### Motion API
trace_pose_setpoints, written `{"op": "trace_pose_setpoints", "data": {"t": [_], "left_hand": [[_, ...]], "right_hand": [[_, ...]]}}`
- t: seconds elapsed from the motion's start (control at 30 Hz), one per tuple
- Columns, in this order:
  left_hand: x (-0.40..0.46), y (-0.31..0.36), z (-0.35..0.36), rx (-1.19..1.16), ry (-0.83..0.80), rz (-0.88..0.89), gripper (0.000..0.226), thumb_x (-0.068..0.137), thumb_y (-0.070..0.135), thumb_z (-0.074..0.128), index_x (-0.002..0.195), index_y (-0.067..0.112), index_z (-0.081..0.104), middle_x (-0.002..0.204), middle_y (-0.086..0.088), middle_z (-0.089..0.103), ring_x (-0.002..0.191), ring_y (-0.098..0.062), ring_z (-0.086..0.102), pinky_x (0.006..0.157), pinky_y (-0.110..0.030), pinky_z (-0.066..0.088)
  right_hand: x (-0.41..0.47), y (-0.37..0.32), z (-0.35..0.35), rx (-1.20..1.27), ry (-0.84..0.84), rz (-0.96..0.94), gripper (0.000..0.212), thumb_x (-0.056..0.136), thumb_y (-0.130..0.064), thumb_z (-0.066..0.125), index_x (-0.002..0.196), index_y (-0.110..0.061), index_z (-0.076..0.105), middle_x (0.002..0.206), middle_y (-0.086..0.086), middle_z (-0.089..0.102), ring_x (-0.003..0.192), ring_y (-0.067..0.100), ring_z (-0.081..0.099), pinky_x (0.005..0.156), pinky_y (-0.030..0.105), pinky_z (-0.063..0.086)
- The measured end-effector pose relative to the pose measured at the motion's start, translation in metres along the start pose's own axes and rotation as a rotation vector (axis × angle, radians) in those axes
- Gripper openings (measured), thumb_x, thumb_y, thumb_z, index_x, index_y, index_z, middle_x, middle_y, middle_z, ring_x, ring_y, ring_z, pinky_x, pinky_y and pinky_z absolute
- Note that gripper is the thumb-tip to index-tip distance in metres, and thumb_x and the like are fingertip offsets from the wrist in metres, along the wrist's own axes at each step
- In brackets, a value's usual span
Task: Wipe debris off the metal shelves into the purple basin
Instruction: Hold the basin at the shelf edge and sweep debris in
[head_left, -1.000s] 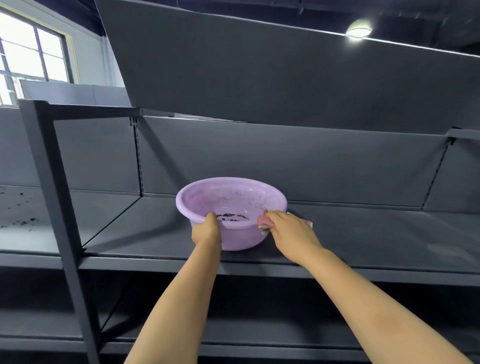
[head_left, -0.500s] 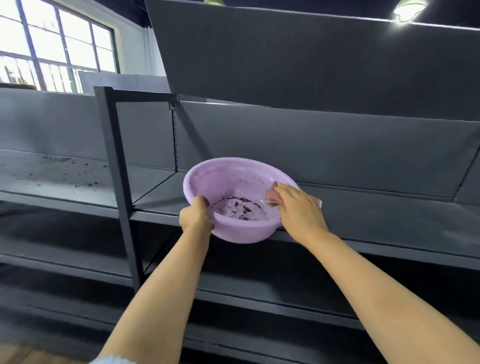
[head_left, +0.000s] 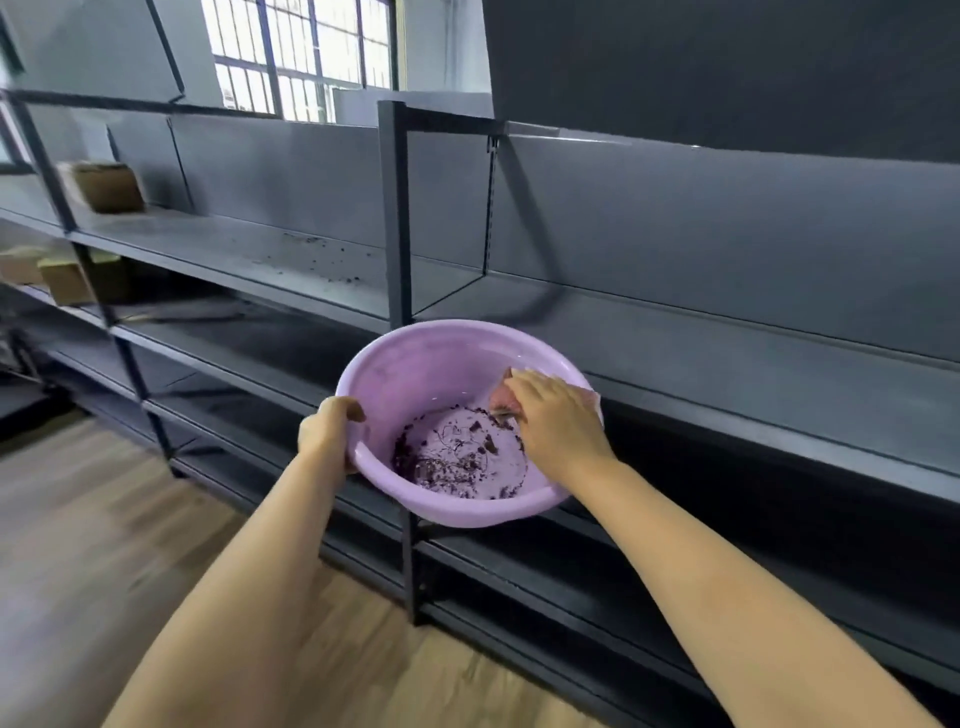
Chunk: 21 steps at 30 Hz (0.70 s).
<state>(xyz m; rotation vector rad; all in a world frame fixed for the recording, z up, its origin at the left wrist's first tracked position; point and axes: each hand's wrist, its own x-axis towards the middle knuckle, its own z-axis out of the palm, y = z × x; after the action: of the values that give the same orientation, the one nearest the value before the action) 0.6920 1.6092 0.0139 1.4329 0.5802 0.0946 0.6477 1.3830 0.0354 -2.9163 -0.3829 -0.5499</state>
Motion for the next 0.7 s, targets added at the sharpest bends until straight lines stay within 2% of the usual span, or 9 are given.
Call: {"op": "trace_pose_setpoints", "data": {"t": [0.1,0.2,0.3,0.43,0.5,0.57,0.63,0.7], "left_hand": [[0.014,-0.028,-0.023,0.074,0.047,-0.037,0.011,0.074,0.007,0.054,0.084,0.001,0.056,0.070,-0.011,0.053,0.055,-0.026,0.047,0.050,-0.026,0.036],[0.032,-0.061,-0.038,0.111,0.067,-0.091,0.005,0.073,0.006,0.055,0.070,0.002,0.053,0.070,-0.013,0.053,0.056,-0.027,0.047,0.049,-0.027,0.036],[0.054,-0.095,-0.046,0.138,0.084,-0.168,0.006,0.073,0.005,0.056,0.072,0.000,0.054,0.067,-0.012,0.053,0.053,-0.027,0.046,0.044,-0.026,0.036],[0.084,-0.137,-0.051,0.162,0.098,-0.257,0.007,0.074,0.004,0.057,0.077,-0.001,0.055,0.071,-0.013,0.052,0.051,-0.025,0.044,0.031,-0.015,0.031],[0.098,-0.152,-0.051,0.178,0.098,-0.274,0.006,0.075,0.004,0.057,0.070,0.001,0.054,0.069,-0.013,0.052,0.052,-0.026,0.045,0.034,-0.017,0.033],[0.110,-0.164,-0.050,0.201,0.091,-0.284,0.010,0.073,0.004,0.059,0.064,0.003,0.054,0.071,-0.014,0.054,0.056,-0.027,0.047,0.044,-0.025,0.037],[0.118,-0.173,-0.050,0.226,0.079,-0.308,0.012,0.060,0.013,0.062,0.062,0.003,0.056,0.071,-0.015,0.055,0.057,-0.027,0.049,0.048,-0.028,0.038],[0.126,-0.182,-0.050,0.255,0.064,-0.343,0.023,0.044,0.020,0.056,0.060,0.003,0.056,0.064,-0.013,0.054,0.056,-0.027,0.048,0.049,-0.028,0.038]], "right_hand": [[0.003,-0.006,0.031,0.036,-0.031,-0.024,0.045,0.097,-0.011,0.036,0.142,-0.015,0.037,0.151,0.000,0.035,0.141,0.014,0.027,0.116,0.028,0.011],[0.007,-0.007,0.062,0.057,-0.071,-0.007,0.046,0.097,-0.006,0.035,0.143,-0.014,0.036,0.150,0.000,0.036,0.141,0.015,0.026,0.116,0.026,0.008],[0.014,-0.005,0.094,0.091,-0.161,0.035,0.045,0.098,-0.008,0.034,0.143,-0.014,0.036,0.150,-0.001,0.036,0.142,0.016,0.025,0.115,0.027,0.013],[0.021,0.002,0.136,0.094,-0.259,0.088,0.043,0.097,-0.009,0.035,0.139,-0.017,0.042,0.145,-0.003,0.042,0.134,0.017,0.034,0.104,0.025,0.023],[0.023,0.004,0.151,0.087,-0.302,0.119,0.042,0.095,-0.007,0.036,0.135,-0.016,0.044,0.141,-0.002,0.045,0.129,0.018,0.039,0.096,0.026,0.025],[0.026,0.007,0.165,0.099,-0.348,0.146,0.040,0.095,-0.007,0.036,0.133,-0.016,0.047,0.140,-0.002,0.046,0.127,0.018,0.040,0.091,0.027,0.025],[0.029,0.010,0.180,0.127,-0.359,0.181,0.038,0.095,-0.008,0.037,0.131,-0.016,0.048,0.138,-0.001,0.048,0.125,0.018,0.043,0.094,0.028,0.028],[0.031,0.013,0.194,0.163,-0.356,0.220,0.035,0.096,-0.008,0.038,0.128,-0.013,0.050,0.132,0.003,0.052,0.119,0.021,0.048,0.096,0.032,0.035]]}}
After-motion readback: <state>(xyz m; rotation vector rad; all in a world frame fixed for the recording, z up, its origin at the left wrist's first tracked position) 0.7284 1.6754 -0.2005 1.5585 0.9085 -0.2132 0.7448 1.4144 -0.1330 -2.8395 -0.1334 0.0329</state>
